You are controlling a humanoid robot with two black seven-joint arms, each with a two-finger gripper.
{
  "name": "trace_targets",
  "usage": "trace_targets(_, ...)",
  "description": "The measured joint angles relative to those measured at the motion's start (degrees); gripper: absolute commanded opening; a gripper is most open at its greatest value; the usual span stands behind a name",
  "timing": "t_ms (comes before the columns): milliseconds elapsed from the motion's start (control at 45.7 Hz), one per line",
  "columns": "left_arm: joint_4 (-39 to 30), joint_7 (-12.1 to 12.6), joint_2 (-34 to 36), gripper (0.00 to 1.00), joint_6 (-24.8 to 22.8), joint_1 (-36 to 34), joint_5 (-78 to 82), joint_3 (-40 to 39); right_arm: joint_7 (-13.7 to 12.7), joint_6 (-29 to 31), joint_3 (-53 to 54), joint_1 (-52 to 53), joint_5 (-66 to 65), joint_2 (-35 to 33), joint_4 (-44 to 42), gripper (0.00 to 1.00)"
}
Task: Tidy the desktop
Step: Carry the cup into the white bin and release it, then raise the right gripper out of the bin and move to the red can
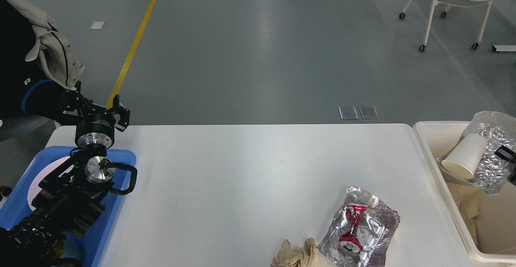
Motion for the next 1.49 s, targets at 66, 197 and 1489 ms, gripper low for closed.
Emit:
trace_targets(66,0.0,0.0,0.0,0.98,0.0,0.0,0.0,0.0,-0.1,-1.5,0.0,-1.7,0.2,1.0,-0.1,0.0)
trace_targets(197,0.0,0.0,0.0,0.98,0.0,0.0,0.0,0.0,-0.2,-2.5,0.0,-3.1,0.3,1.9,-0.2,0.99)
trace_targets(1489,0.0,0.0,0.0,0.98,0.0,0.0,0.0,0.0,0.3,7.4,-14.9,55.1,-7.2,11.5,62.6,1.0)
